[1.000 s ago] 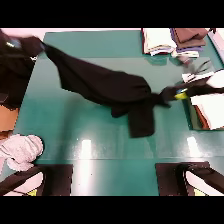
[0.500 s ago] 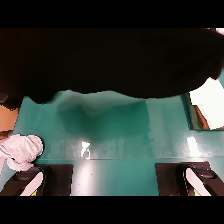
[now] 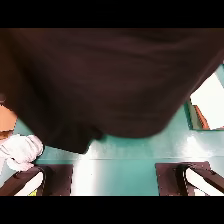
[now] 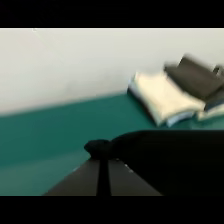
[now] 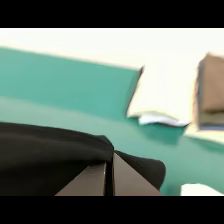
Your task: Fold the shirts.
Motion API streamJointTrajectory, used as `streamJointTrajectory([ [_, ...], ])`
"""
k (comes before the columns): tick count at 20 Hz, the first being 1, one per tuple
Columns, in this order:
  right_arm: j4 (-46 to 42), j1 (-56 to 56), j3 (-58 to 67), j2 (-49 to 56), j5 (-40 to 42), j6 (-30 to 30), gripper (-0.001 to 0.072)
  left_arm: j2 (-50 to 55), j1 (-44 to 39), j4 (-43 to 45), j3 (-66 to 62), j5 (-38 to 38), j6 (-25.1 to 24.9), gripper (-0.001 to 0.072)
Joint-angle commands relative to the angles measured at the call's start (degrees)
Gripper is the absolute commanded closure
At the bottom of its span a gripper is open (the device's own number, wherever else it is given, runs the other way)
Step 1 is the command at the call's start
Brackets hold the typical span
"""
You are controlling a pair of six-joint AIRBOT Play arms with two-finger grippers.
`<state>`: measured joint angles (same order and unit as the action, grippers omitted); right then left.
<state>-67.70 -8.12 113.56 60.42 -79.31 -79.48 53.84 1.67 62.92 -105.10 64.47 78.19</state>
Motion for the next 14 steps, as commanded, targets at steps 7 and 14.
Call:
streamJointTrajectory([
  [7, -8.5, 11.3, 2.4, 34.9, -4.3, -1.9, 0.0692, 32.0, 0.0, 1.4, 14.4, -2.5, 1.5, 0.0681],
  [14, -2.3, 8.0, 2.4, 41.8, -6.7, -4.2, 0.0398, 33.4, 6.3, 1.2, 12.2, 9.8, 5.1, 0.0163],
])
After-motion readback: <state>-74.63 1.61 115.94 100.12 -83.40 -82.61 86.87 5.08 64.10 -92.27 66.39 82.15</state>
